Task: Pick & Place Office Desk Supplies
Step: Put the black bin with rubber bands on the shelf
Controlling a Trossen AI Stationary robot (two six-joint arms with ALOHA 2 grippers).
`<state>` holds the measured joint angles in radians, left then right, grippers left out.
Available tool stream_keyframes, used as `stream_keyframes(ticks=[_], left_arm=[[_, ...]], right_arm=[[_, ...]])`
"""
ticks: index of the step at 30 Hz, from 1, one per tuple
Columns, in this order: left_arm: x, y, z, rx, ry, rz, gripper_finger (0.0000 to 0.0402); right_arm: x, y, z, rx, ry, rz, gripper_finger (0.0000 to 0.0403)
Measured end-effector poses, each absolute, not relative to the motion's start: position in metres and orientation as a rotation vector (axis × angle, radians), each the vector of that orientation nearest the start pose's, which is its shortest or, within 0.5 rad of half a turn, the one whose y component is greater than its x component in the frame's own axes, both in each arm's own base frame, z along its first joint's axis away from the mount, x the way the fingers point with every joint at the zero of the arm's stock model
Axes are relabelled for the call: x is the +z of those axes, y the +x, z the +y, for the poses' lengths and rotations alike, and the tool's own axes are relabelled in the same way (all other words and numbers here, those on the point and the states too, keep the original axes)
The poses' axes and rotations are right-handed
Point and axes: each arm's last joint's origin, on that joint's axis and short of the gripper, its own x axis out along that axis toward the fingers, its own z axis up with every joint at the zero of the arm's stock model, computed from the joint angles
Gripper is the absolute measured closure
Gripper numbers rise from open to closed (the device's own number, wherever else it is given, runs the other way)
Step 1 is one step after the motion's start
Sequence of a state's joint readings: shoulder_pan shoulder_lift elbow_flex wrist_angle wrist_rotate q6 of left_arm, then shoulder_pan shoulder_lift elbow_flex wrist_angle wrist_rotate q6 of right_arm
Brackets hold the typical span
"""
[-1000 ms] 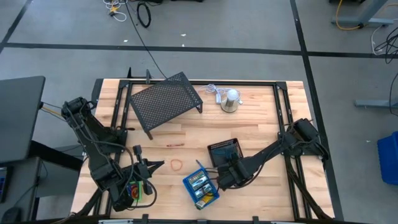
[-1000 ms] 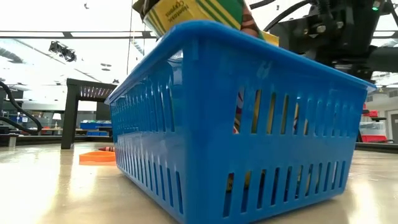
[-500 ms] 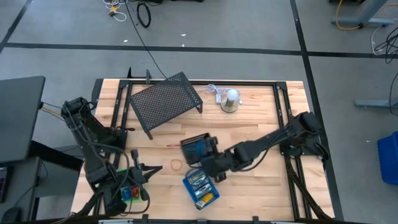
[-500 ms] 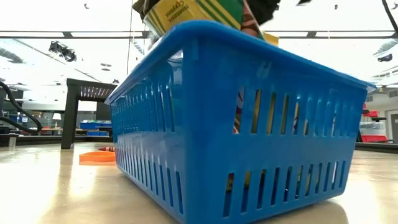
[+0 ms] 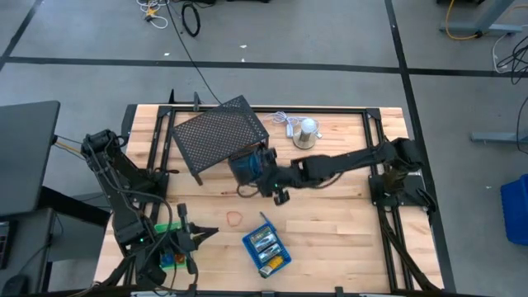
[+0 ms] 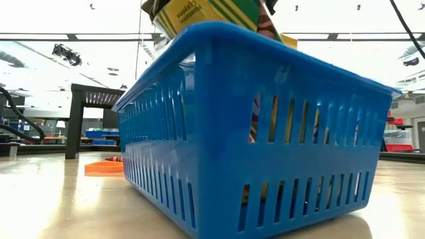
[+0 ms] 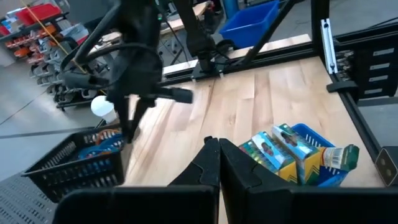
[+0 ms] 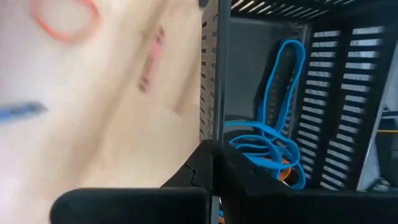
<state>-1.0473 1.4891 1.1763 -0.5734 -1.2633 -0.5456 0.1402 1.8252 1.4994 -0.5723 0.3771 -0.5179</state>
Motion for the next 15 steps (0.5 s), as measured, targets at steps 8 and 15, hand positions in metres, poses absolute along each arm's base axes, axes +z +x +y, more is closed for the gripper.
stream_keyframes(ticks=[8,15], left_arm=[[0.289,0.173,-0.245,0.285,0.274,0.283,0.04],[0.289,0.173,-0.245,0.285,0.275,0.283,0.04]], right_arm=[[0.266,0.395,0.004,0.033,-0.868,1.0,0.0394],[0.3,0.405,-0.013,0.091,-0.897,0.873,0.0394]])
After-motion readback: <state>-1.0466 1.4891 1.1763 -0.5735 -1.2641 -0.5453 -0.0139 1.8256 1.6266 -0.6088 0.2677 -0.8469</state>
